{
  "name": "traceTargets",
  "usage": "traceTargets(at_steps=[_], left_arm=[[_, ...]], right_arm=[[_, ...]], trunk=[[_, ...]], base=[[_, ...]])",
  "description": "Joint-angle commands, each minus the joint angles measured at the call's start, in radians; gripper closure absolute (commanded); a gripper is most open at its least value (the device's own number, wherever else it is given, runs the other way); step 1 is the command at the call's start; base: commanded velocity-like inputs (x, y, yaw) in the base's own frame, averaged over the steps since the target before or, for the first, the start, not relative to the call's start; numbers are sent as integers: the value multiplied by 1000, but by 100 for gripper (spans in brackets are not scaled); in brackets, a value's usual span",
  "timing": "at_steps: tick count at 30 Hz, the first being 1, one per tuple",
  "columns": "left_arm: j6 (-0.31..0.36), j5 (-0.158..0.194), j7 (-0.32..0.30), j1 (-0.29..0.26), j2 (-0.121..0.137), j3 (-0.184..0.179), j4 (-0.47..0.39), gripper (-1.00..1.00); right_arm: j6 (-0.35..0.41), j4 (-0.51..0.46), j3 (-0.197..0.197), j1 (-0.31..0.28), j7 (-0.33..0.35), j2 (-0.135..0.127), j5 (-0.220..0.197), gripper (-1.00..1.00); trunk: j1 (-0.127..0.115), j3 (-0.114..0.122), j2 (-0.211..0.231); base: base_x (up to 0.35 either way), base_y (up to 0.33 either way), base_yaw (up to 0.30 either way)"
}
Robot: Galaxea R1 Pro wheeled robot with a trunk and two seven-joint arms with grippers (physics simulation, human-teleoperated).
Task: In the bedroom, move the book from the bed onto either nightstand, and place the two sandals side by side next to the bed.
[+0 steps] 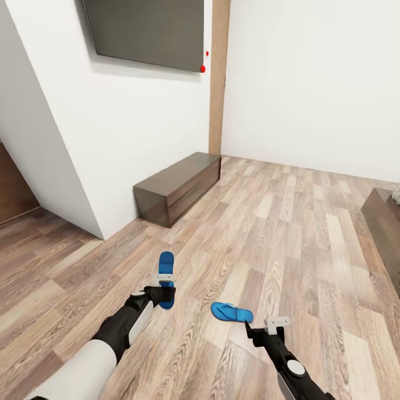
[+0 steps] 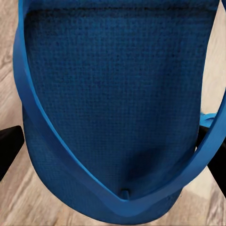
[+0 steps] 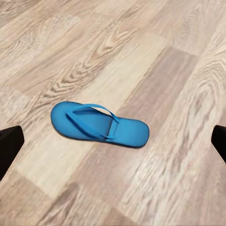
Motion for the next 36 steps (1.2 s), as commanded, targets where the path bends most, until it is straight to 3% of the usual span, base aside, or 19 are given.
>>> traceTargets(at_steps=[1, 25, 36], left_arm=[[4, 9, 5, 0, 1, -3, -2, 100], [2, 8, -3, 0, 1, -4, 2, 100], [0, 3, -6, 0, 2, -6, 4, 100]], right_arm=[[-4, 0, 4, -1, 2, -1, -9, -100], [-4, -3, 6, -1, -2, -1, -7, -100], [-4, -1, 6, -1, -1, 0, -7, -100]], trunk=[[0, -1, 0], [0, -1, 0], [0, -1, 0]], base=[[160, 293, -177], [25, 323, -24], [93, 114, -52]])
